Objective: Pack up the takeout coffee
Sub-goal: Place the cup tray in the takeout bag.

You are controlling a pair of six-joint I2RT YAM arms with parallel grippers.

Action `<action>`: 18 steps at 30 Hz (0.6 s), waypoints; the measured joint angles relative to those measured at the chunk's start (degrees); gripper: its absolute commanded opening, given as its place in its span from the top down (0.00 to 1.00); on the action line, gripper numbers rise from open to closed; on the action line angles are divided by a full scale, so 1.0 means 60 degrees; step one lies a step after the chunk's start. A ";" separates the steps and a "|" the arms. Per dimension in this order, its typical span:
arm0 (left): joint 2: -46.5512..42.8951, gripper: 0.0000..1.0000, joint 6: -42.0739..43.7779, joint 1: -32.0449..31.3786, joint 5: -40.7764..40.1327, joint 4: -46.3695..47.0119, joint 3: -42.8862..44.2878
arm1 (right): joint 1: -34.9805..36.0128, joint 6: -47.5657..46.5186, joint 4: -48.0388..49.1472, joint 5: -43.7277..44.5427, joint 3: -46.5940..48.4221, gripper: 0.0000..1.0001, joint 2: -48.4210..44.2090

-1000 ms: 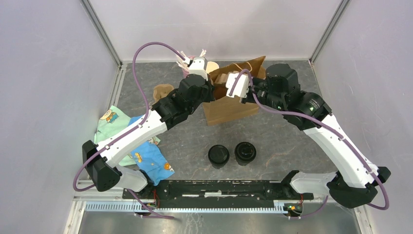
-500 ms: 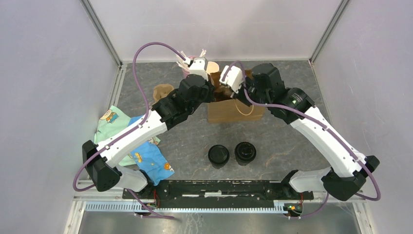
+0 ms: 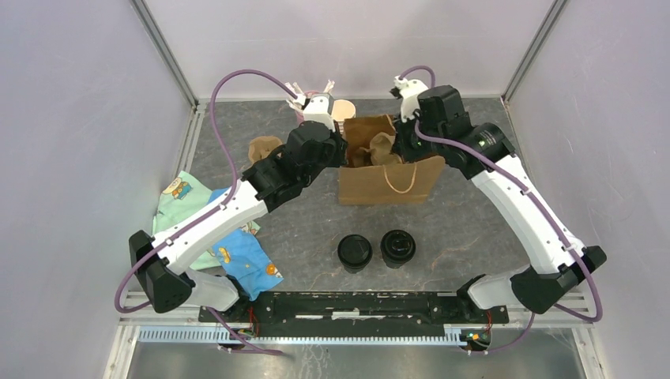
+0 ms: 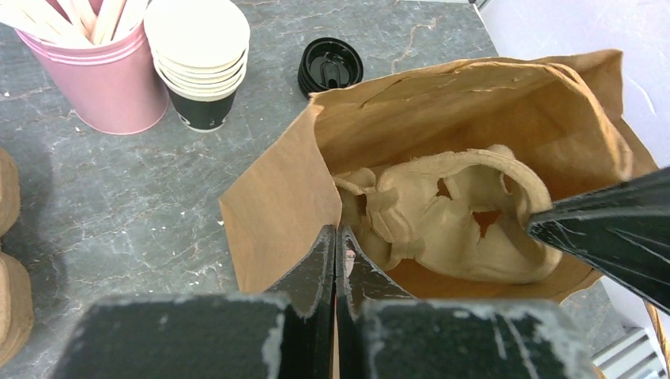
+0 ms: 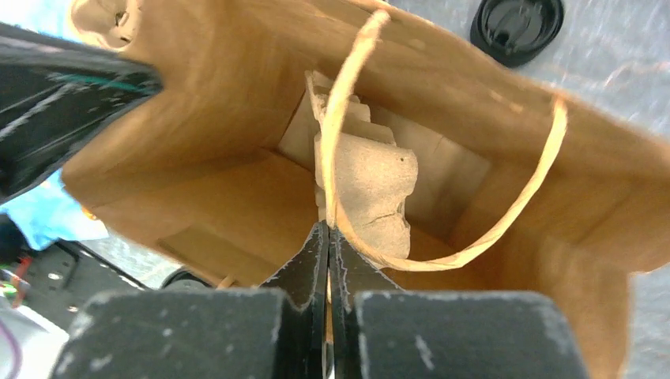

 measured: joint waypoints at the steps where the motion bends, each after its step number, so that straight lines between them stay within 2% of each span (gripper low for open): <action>1: -0.0015 0.98 -0.0047 0.0000 0.0022 0.0000 0.0000 | -0.0248 0.0350 0.0036 -0.0138 -0.0186 1.00 -0.0047; 10: -0.0062 0.98 -0.0517 0.0000 0.0219 -0.0222 0.0000 | -0.2014 0.2524 0.0484 -0.1898 -0.1814 1.00 -0.0277; 18: -0.0102 0.98 -0.0670 -0.0007 0.0342 -0.0215 -0.0091 | -0.2816 0.3523 0.1005 -0.3129 -0.2524 1.00 -0.0594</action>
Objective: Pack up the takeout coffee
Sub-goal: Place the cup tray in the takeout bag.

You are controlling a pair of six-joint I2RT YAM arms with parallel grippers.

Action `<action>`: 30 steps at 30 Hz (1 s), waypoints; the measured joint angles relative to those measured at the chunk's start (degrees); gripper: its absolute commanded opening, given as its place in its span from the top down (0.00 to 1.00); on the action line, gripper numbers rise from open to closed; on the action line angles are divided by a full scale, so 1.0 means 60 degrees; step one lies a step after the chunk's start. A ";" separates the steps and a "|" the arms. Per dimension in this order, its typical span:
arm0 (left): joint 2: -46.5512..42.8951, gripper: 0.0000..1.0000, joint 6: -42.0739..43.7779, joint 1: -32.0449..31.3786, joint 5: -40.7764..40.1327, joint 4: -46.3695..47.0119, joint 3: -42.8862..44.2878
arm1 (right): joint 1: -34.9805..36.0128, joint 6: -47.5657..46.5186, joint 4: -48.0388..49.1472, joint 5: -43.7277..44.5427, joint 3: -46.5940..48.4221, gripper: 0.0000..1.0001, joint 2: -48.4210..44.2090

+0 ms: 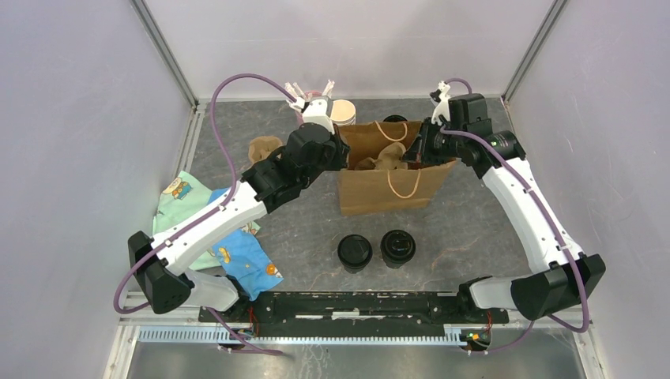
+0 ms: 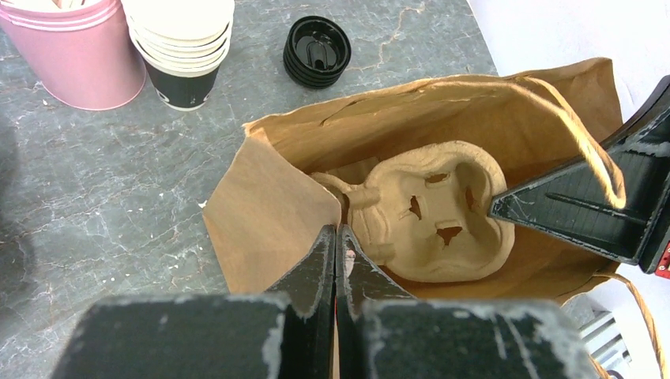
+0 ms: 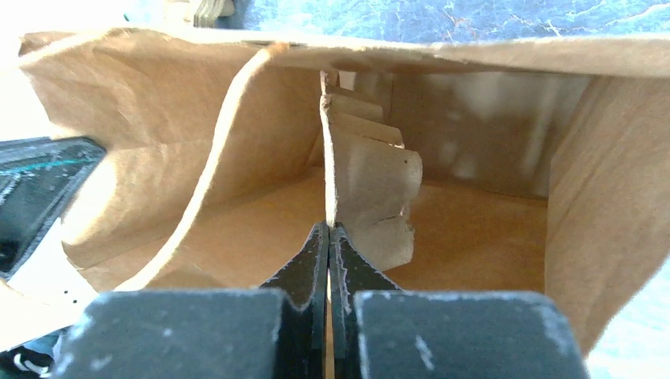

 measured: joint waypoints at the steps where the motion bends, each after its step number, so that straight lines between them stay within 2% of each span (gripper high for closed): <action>1: 0.0000 0.98 0.0000 0.0000 0.0022 0.0000 -0.0022 | -0.0033 0.0040 0.0047 -0.0051 0.0000 1.00 0.0004; 6: 0.0000 0.98 -0.0011 -0.0026 0.0058 0.0007 -0.0033 | -0.0127 0.0197 0.0175 -0.0142 -0.0018 0.98 0.0004; 7: 0.0004 0.98 -0.0062 -0.0026 0.0058 0.0007 -0.0033 | -0.0135 0.0208 0.0178 -0.0142 -0.0018 0.91 0.0004; 10: 0.0000 0.98 -0.0168 -0.0026 0.0044 0.0007 -0.0033 | -0.0153 -0.0040 -0.0171 0.0153 0.0204 0.60 0.0178; 12: 0.0004 0.98 -0.0200 -0.0029 -0.0004 -0.0015 -0.0033 | -0.0153 -0.0543 -0.1024 0.0794 0.1093 0.47 0.0656; 13: 0.0004 0.98 -0.0200 -0.0029 -0.0051 -0.0033 -0.0033 | -0.0160 -0.0729 -0.1381 0.1056 0.1599 0.44 0.0900; 15: 0.0004 0.98 -0.0200 -0.0029 -0.0182 -0.0058 -0.0033 | -0.0197 -0.1279 -0.1916 0.1588 0.2918 0.38 0.1381; 18: 0.0004 0.98 -0.0200 -0.0029 -0.0310 -0.0076 -0.0029 | -0.0248 -0.1738 -0.2182 0.1727 0.3789 0.36 0.1333; 26: 0.0248 0.98 -0.0193 -0.0033 -0.0667 -0.0459 0.0342 | -0.0248 -0.2222 -0.1902 0.0321 0.3909 0.31 0.0390; 27: 0.0302 0.98 -0.0197 -0.0033 -0.0714 -0.0503 0.0408 | -0.0244 -0.2368 -0.1840 0.0240 0.3912 0.27 0.0335; 29: 0.0463 0.98 -0.0193 -0.0033 -0.0816 -0.0627 0.0627 | -0.0248 -0.2728 -0.1810 0.0280 0.3912 0.05 0.0255; 30: 0.0528 0.98 -0.0189 -0.0033 -0.0889 -0.0707 0.0729 | -0.0248 -0.2929 -0.1814 0.0386 0.3912 0.02 0.0197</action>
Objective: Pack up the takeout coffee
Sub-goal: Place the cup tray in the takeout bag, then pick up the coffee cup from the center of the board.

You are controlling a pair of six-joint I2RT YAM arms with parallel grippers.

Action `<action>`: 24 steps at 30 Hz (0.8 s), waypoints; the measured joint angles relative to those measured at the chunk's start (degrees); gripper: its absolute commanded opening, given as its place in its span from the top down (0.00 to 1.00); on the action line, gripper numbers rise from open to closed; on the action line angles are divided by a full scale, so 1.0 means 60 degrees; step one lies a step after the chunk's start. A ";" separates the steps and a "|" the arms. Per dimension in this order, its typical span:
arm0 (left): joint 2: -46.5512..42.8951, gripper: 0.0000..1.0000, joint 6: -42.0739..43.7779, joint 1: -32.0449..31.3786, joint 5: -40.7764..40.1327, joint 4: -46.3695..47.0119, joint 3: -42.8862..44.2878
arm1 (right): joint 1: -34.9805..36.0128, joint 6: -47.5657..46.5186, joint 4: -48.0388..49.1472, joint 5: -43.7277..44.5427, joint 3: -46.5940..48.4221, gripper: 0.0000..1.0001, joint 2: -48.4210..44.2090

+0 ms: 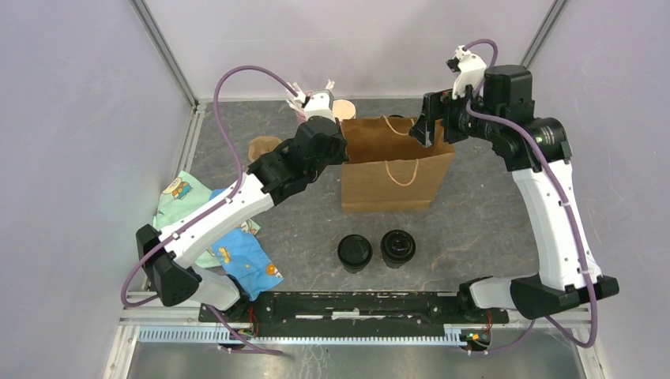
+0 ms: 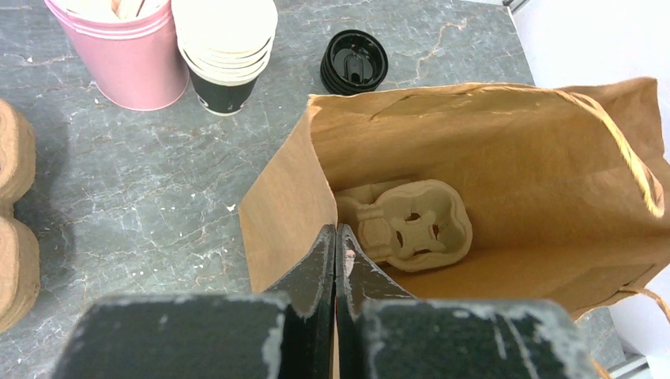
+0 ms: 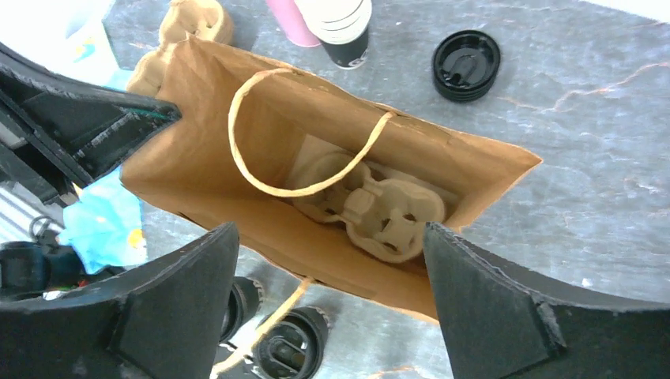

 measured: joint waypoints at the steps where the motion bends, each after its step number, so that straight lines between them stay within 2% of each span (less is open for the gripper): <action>1: 0.0087 0.98 0.0007 0.0000 -0.0069 -0.0080 0.0131 | 0.0000 -0.0215 0.0044 0.0069 -0.0044 0.02 -0.0095; 7: 0.0382 0.98 0.0342 0.0113 -0.0353 -0.0382 0.0572 | -0.0211 -0.0831 0.0670 -0.0386 -0.2459 0.02 -0.2393; 17: 0.0390 0.98 0.0437 0.0572 -0.0517 -0.0692 0.0597 | -0.0102 -0.1851 0.0612 -0.2098 -0.3985 0.05 -0.4156; 21: 0.0390 0.98 0.0452 0.0572 -0.0532 -0.0714 0.0597 | 0.0470 -0.1971 0.0521 -0.2561 -0.4863 0.07 -0.4364; 24: 0.0390 0.98 0.0459 0.0576 -0.0557 -0.0736 0.0597 | 0.1672 -0.1963 0.0299 -0.2189 -0.5300 0.03 -0.4197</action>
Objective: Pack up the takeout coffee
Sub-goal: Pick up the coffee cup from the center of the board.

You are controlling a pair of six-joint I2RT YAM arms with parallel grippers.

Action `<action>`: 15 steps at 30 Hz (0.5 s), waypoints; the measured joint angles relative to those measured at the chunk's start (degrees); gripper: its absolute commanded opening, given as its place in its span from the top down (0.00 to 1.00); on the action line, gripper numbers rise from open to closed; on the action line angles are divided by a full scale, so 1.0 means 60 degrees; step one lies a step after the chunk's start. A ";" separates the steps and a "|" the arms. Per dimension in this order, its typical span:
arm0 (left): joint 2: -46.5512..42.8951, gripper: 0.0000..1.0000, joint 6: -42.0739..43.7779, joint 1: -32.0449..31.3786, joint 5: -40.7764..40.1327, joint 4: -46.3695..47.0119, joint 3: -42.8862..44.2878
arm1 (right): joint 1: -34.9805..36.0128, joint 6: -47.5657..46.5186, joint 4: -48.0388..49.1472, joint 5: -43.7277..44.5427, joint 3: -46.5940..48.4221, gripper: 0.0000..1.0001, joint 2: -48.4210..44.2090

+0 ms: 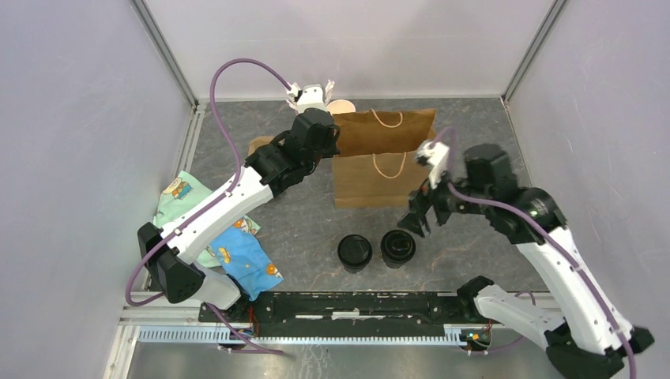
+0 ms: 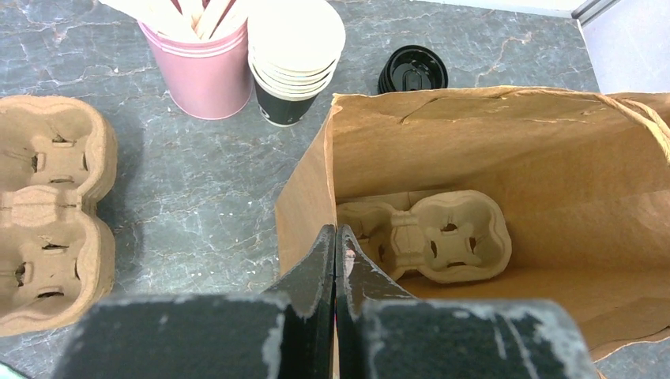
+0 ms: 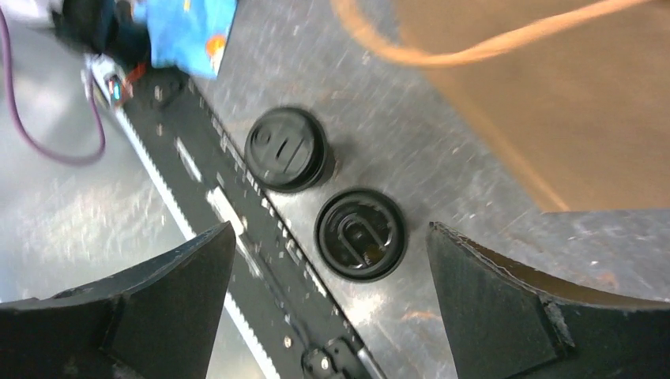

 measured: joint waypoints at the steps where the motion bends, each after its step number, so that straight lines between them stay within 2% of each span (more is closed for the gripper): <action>1: 0.0000 0.98 0.0004 0.0018 -0.0004 -0.0015 0.0000 | 0.0466 0.0047 -0.0066 0.0211 -0.0102 0.02 0.0087; 4: 0.0000 0.98 0.0004 0.0036 -0.0015 -0.0058 0.0000 | 0.1963 0.0397 -0.0219 0.1249 -0.0579 0.02 0.0441; 11: 0.0000 0.98 0.0000 0.0076 -0.0036 -0.0120 0.0000 | 0.3712 0.2408 -0.0222 0.3767 -0.2463 0.02 0.0313; 15: 0.0000 0.98 0.0000 0.0080 -0.0040 -0.0124 0.0000 | 0.5002 0.3541 -0.0219 0.5184 -0.2699 0.02 0.0488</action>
